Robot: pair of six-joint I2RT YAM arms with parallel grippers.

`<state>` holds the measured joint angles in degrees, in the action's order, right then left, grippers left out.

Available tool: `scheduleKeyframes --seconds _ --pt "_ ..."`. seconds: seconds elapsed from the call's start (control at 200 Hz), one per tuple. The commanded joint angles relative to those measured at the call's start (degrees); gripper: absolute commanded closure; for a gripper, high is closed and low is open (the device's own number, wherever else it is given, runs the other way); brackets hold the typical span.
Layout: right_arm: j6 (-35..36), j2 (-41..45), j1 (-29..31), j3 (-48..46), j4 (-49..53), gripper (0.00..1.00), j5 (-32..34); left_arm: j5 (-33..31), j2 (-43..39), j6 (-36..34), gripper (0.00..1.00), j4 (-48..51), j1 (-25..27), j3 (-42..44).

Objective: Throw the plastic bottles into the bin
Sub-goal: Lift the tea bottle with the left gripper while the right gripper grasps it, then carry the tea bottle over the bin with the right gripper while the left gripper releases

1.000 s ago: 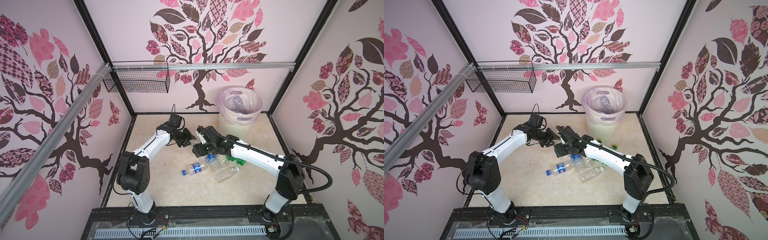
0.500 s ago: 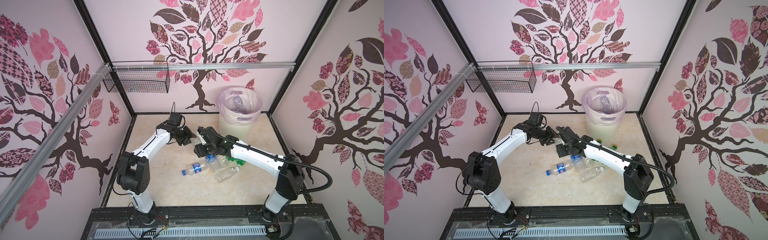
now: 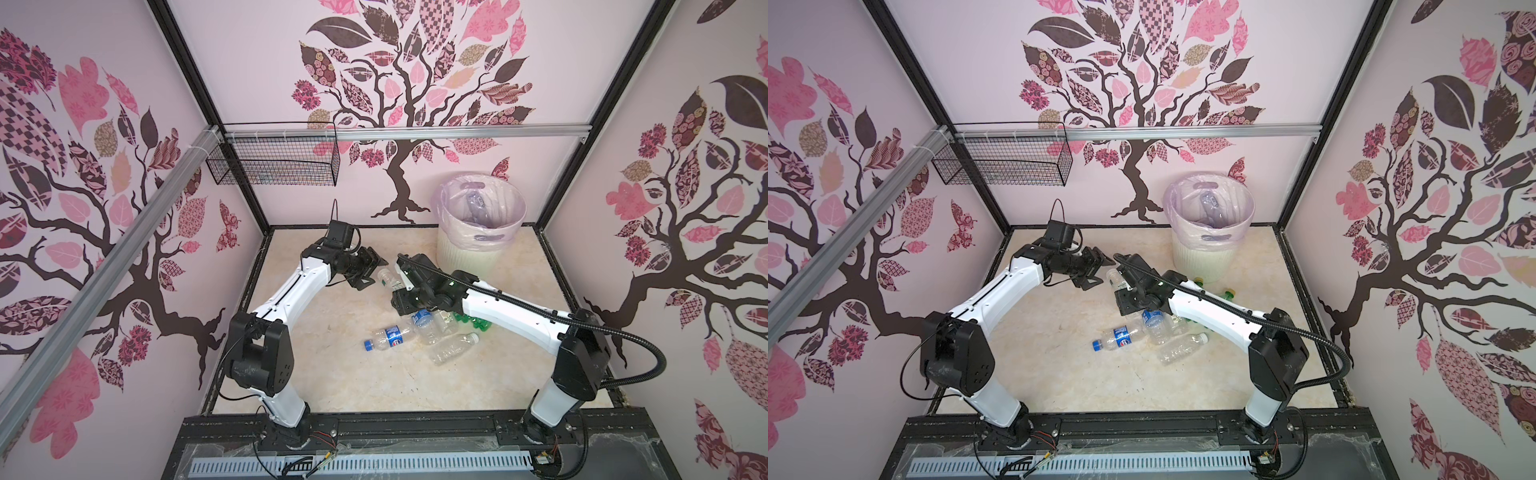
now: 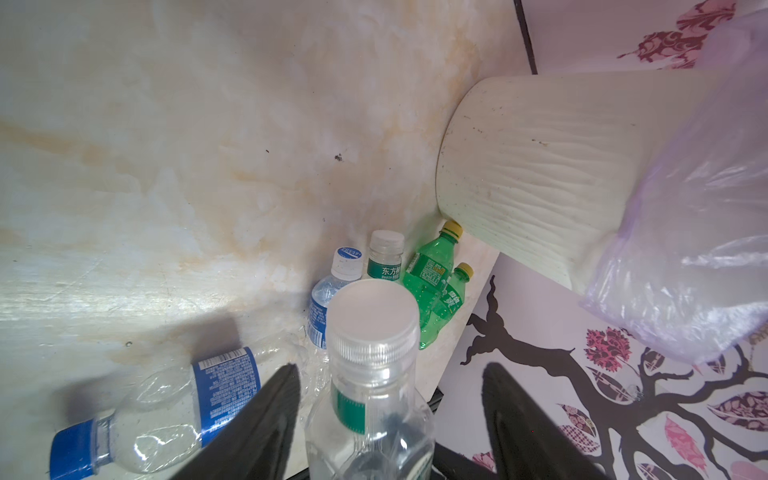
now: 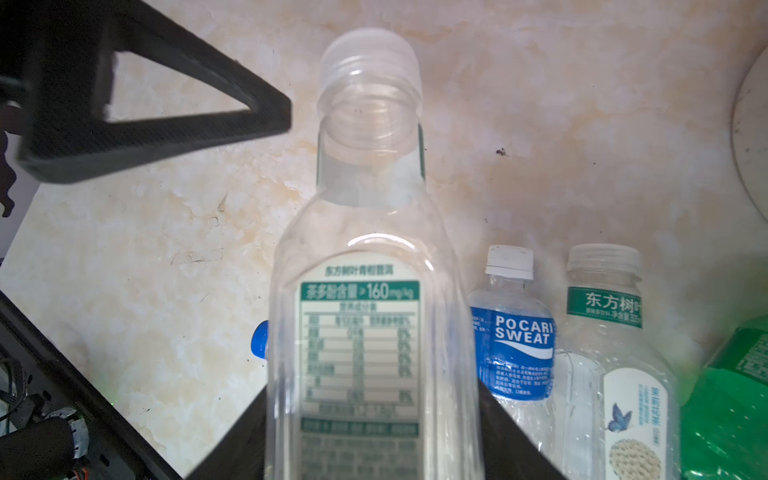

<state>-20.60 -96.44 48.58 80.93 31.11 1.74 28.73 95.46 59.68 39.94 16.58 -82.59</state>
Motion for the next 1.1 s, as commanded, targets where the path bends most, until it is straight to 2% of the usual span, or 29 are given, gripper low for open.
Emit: scheduleKeyframes --seconds 0.0,0.12,0.3,0.515,0.725,0.925,1.095 --pt "1.01 4.4 0.03 0.44 1.27 0.52 2.19 -0.31 -1.85 -0.08 0.2 1.35 -0.75 -3.47" --pt "2.27 5.51 -0.7 0.92 2.33 0.53 3.7 -0.48 -2.7 0.87 0.13 1.94 -0.75 -4.62" --pt "2.51 7.2 -4.66 1.16 2.16 0.53 2.48 -2.03 -4.26 3.13 0.03 3.43 -0.54 -7.07" --pt "3.84 7.72 -11.25 5.11 2.27 0.54 1.42 -2.53 -4.74 5.17 0.03 3.29 1.14 -11.18" --pt "6.33 7.71 -14.74 11.46 3.42 0.54 2.3 -4.12 -4.17 5.51 0.03 1.95 6.23 -16.57" --pt "7.9 7.02 -16.02 17.88 3.2 0.54 5.93 -3.73 -2.57 5.62 0.03 0.81 9.07 -21.92" --pt "6.19 5.18 -20.63 23.78 3.69 0.54 7.75 -4.7 -2.93 5.81 0.03 -1.55 10.87 -24.71"
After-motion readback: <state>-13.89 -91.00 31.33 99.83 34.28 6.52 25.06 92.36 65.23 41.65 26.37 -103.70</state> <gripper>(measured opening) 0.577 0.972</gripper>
